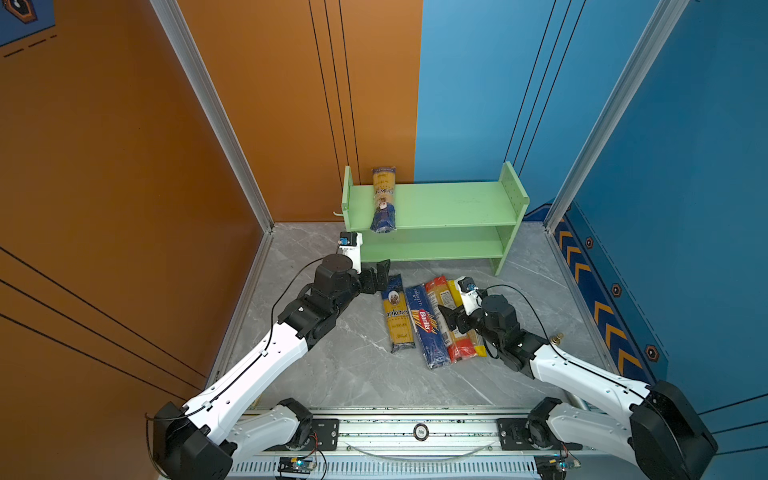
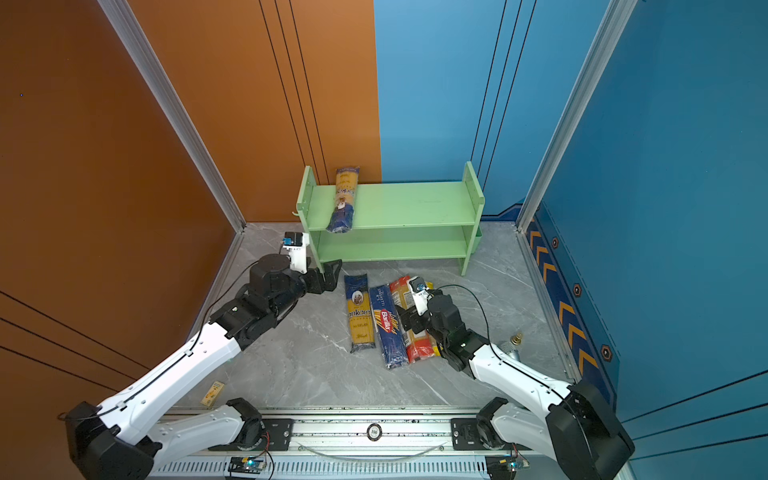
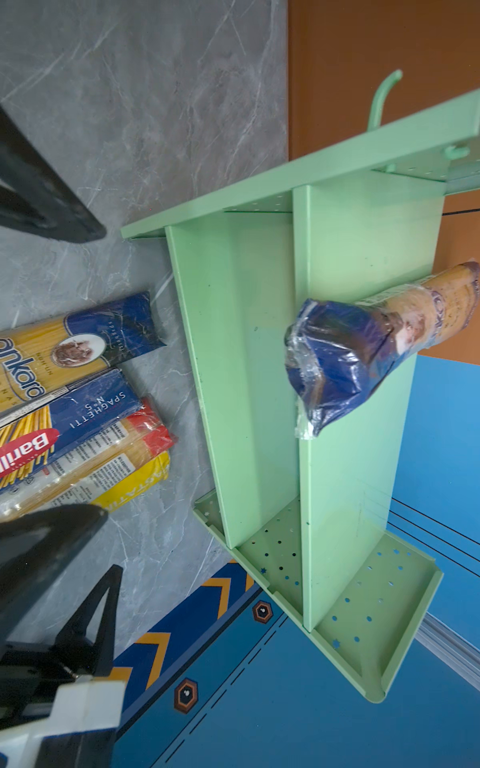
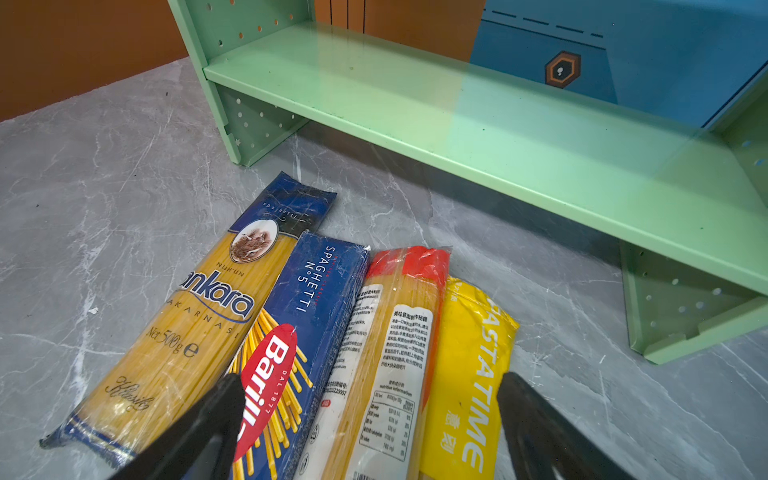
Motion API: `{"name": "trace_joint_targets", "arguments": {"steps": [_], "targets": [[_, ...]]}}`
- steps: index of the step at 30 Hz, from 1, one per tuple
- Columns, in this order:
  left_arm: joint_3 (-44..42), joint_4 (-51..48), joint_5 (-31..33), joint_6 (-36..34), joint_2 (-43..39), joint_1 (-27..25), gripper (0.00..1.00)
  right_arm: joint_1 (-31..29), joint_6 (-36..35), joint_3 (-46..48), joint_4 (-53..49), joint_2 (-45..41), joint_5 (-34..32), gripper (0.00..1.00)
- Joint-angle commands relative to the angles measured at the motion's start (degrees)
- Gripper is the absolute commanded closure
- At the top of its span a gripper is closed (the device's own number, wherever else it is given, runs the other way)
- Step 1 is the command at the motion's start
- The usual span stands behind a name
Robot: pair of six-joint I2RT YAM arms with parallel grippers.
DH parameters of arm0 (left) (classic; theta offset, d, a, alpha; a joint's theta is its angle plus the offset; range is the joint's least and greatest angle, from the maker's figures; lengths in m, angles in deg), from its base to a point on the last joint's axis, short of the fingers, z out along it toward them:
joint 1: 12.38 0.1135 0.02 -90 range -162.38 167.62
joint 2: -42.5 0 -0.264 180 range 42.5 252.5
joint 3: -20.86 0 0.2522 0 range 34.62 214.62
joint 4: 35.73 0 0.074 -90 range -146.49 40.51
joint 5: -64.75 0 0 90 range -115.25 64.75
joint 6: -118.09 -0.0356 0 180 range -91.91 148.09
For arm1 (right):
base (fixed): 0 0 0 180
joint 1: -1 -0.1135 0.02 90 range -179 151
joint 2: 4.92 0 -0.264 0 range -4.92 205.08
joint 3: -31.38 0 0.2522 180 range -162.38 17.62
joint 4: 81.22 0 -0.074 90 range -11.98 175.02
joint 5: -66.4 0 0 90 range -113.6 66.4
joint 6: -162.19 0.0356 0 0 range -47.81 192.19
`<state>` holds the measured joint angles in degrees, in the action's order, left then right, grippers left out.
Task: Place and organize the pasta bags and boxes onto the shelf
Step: 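Swing the left gripper down toward the table Ankara bag while the right hovers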
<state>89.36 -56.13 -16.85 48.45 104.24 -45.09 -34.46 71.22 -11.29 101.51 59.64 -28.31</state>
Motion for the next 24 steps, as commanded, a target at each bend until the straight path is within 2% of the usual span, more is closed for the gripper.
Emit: {"name": "trace_joint_targets", "arguments": {"steps": [1, 10, 24], "targets": [[-3.28, 2.06, -0.17, 0.78, -3.02, -0.7, 0.02, -0.42, 1.07, -1.75, -0.88, 0.82, -1.44, 0.07], [-10.17, 2.81, 0.49, 4.38, -5.49, -2.3, 0.02, -0.83, 1.39, -1.77, -0.59, 1.95, -1.88, 0.07], [-17.4, 6.05, 5.02, 10.16, -2.9, -8.98, 0.02, -2.85, 1.26, -3.42, 0.49, 7.07, -5.72, 0.07]]}}
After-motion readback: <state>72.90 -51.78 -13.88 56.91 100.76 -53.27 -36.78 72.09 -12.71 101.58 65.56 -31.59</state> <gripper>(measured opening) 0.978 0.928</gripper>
